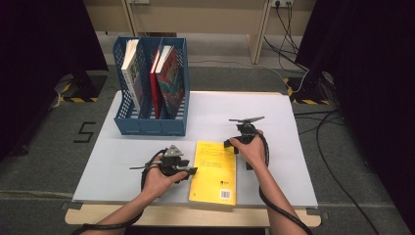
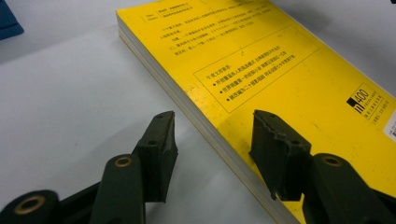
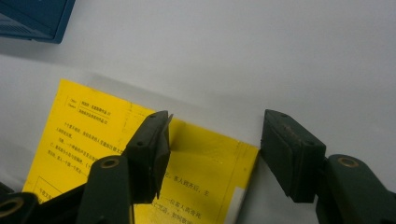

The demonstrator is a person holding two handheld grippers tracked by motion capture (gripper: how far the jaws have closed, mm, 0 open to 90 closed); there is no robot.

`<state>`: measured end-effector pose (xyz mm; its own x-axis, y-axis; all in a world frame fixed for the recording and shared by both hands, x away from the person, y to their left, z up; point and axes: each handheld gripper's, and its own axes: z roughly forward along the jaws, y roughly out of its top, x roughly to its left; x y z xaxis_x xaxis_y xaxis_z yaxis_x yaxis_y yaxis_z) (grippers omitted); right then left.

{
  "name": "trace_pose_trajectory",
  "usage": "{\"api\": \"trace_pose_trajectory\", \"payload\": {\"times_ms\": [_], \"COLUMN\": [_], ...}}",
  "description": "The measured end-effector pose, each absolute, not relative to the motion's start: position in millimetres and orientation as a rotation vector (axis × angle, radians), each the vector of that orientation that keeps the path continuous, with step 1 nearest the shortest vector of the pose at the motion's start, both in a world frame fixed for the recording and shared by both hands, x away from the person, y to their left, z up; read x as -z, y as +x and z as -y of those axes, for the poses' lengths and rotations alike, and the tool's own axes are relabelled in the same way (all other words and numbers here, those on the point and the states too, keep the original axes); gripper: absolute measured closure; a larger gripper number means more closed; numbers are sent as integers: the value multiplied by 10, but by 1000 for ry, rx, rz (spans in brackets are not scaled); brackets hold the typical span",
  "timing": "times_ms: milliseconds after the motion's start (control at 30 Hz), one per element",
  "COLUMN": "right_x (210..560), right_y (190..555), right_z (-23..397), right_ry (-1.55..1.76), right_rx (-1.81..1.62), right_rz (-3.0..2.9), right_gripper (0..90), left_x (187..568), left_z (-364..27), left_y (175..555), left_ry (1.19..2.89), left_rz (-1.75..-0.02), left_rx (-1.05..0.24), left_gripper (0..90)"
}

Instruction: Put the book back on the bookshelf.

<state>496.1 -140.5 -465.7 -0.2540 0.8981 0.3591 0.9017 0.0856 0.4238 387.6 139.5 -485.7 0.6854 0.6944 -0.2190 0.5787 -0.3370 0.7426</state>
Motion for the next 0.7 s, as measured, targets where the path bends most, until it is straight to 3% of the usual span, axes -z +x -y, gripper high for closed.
{"api": "trace_pose_trajectory", "payload": {"times_ms": [700], "right_x": [4661], "right_y": [4972], "right_z": [1404], "right_ry": [-1870], "right_rx": [900], "right_rz": [2347], "right_gripper": [425], "left_x": [4861], "left_z": [-1337], "left_y": [3894], "left_ry": [2055], "left_rz": [-956], "left_rx": [-123], "left_gripper": [511]}}
